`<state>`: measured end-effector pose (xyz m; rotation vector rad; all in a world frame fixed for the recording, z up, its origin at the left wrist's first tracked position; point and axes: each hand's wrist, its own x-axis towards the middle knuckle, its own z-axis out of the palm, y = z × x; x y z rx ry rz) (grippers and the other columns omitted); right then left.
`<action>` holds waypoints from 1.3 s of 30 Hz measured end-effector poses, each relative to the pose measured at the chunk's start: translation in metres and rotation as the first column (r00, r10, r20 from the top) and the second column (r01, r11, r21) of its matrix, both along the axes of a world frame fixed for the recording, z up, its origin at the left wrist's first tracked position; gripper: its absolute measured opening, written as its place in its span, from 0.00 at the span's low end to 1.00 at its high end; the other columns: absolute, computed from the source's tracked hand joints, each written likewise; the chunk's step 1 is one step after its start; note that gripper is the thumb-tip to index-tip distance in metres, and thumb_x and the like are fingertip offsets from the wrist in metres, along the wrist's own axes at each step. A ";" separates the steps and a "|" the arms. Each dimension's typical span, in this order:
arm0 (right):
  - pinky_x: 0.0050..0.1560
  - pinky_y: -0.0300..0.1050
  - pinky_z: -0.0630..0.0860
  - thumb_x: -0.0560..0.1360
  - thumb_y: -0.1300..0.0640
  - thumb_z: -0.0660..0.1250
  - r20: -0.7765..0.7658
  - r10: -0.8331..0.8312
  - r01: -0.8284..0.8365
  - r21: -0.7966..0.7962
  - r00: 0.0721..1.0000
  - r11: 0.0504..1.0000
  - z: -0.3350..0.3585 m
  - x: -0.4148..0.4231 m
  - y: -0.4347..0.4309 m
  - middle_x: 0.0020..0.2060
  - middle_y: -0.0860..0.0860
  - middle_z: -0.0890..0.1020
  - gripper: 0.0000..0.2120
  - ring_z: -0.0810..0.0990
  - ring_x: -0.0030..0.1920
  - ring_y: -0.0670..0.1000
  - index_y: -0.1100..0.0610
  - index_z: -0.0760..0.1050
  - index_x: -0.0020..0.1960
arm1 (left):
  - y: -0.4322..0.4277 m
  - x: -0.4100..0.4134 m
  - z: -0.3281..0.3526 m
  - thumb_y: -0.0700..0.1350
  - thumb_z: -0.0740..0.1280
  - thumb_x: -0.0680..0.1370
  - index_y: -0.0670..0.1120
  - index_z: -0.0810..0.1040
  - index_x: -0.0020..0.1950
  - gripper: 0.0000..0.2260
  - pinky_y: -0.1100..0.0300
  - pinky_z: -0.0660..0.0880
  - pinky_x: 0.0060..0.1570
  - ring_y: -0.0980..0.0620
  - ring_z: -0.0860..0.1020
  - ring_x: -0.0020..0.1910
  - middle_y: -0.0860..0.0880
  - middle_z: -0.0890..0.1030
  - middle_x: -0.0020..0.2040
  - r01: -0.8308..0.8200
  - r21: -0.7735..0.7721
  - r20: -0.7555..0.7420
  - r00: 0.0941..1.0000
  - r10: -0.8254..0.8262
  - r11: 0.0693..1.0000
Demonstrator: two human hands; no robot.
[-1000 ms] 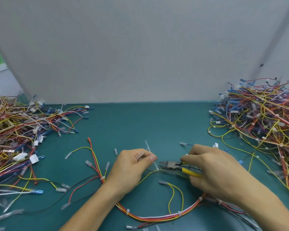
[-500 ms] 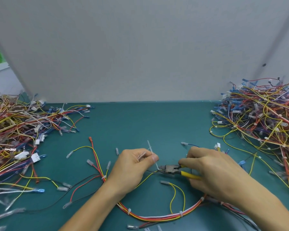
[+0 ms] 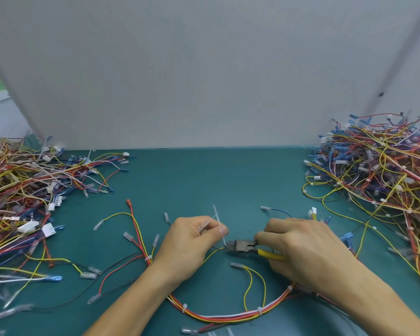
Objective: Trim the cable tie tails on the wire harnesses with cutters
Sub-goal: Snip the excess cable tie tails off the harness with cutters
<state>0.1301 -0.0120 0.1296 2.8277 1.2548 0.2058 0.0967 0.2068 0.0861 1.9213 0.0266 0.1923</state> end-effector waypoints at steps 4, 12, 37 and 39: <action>0.41 0.46 0.70 0.75 0.47 0.54 -0.048 -0.039 0.038 -0.033 0.998 0.999 -0.004 0.001 0.000 0.52 0.46 0.74 0.12 0.75 0.51 0.51 0.49 0.69 0.55 | 0.001 0.000 -0.001 0.50 0.70 0.75 0.49 0.81 0.38 0.08 0.67 0.60 0.28 0.56 0.61 0.28 0.53 0.65 0.27 0.002 0.035 0.001 1.000 -0.002 0.999; 0.39 0.47 0.69 0.75 0.47 0.56 -0.092 -0.046 0.047 0.009 0.995 0.999 -0.008 -0.003 0.006 0.47 0.47 0.74 0.09 0.75 0.45 0.56 0.49 0.70 0.50 | -0.001 -0.002 0.004 0.57 0.67 0.71 0.49 0.81 0.39 0.12 0.62 0.64 0.34 0.56 0.66 0.32 0.50 0.71 0.31 0.012 0.054 -0.004 1.000 -0.012 0.998; 0.40 0.49 0.70 0.76 0.48 0.61 -0.301 -0.244 0.340 0.329 0.922 0.881 0.020 0.004 -0.017 0.34 0.44 0.73 0.07 0.73 0.41 0.54 0.50 0.67 0.45 | -0.038 -0.095 0.039 0.49 0.54 0.72 0.51 0.73 0.40 0.09 0.68 0.65 0.30 0.56 0.74 0.34 0.54 0.72 0.36 0.243 0.850 -0.070 0.932 -0.356 0.467; 0.39 0.49 0.68 0.77 0.50 0.60 -0.336 -0.263 0.371 0.314 0.904 0.874 0.022 0.005 -0.019 0.34 0.45 0.73 0.05 0.73 0.40 0.54 0.50 0.67 0.45 | -0.037 -0.100 0.028 0.51 0.54 0.70 0.51 0.71 0.38 0.08 0.70 0.62 0.25 0.56 0.72 0.28 0.55 0.71 0.33 0.316 0.849 -0.169 0.922 -0.349 0.423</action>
